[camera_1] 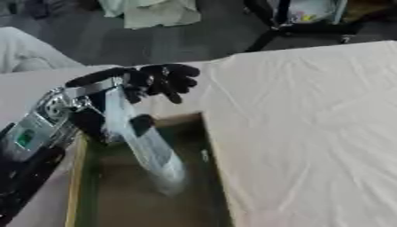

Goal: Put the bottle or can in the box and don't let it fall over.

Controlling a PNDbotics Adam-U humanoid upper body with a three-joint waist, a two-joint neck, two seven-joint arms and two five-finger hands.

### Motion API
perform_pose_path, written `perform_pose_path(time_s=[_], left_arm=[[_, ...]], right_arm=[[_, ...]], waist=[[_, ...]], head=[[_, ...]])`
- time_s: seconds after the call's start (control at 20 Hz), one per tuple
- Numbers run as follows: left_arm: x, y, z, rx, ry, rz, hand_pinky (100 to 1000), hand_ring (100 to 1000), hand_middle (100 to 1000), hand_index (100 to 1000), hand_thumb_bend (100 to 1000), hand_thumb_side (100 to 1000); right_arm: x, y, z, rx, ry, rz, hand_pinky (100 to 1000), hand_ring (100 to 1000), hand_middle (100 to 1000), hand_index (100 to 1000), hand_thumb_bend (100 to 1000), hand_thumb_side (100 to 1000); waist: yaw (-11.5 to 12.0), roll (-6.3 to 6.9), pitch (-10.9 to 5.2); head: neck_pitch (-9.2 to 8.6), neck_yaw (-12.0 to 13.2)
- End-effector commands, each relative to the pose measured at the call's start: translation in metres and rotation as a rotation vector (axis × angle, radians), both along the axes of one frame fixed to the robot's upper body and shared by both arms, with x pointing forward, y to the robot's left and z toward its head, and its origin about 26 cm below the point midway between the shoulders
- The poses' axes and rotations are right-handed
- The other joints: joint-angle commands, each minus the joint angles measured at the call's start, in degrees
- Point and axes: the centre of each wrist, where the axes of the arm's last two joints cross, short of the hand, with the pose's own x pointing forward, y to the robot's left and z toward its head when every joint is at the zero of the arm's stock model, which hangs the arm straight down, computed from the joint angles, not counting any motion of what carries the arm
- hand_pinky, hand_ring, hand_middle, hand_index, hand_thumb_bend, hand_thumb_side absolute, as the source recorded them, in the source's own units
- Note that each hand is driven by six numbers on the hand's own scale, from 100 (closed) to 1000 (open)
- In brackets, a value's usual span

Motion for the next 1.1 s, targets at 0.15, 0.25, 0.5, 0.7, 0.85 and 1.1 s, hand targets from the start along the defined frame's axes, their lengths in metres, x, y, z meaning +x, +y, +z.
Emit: perform_pose_path(time_s=[0.15, 0.25, 0.5, 0.7, 0.85, 1.1], left_arm=[[-0.01, 0.0, 0.01, 0.129, -0.244, -0.101, 1000, 1000, 1000, 842, 100, 342], [-0.011, 0.001, 0.008, 0.159, -0.286, -0.099, 1000, 1000, 1000, 856, 100, 332], [-0.008, 0.006, -0.004, 0.204, -0.358, -0.086, 1000, 1000, 1000, 881, 100, 816], [-0.002, 0.006, -0.012, 0.233, -0.406, -0.08, 1000, 1000, 1000, 881, 100, 816], [0.005, 0.021, -0.028, 0.263, -0.394, -0.036, 1000, 1000, 1000, 915, 355, 997], [0.015, 0.031, -0.057, 0.324, -0.371, -0.011, 1000, 1000, 1000, 902, 126, 859]], right_arm=[[0.0, -0.002, 0.009, -0.095, -0.099, -0.002, 964, 775, 834, 932, 100, 641], [-0.001, -0.002, 0.009, -0.094, -0.097, -0.006, 964, 775, 834, 932, 100, 642], [-0.002, -0.001, 0.007, -0.099, -0.093, -0.014, 964, 775, 835, 932, 100, 640], [-0.002, -0.001, 0.006, -0.1, -0.093, -0.016, 964, 775, 835, 932, 100, 640], [-0.004, 0.0, 0.004, -0.094, -0.086, -0.024, 963, 775, 835, 931, 100, 643], [-0.004, 0.001, 0.002, -0.091, -0.081, -0.026, 964, 775, 835, 931, 100, 643]], waist=[[0.24, -0.13, -1.29], [0.46, -0.07, -1.38], [0.74, -0.07, -1.62], [0.75, -0.09, -1.62], [1.45, -0.16, -1.89], [1.47, -0.45, -1.89]], head=[[0.18, -0.28], [0.4, -0.53], [0.77, -0.99], [0.78, -1.01], [0.93, -1.87], [1.23, -1.94]])
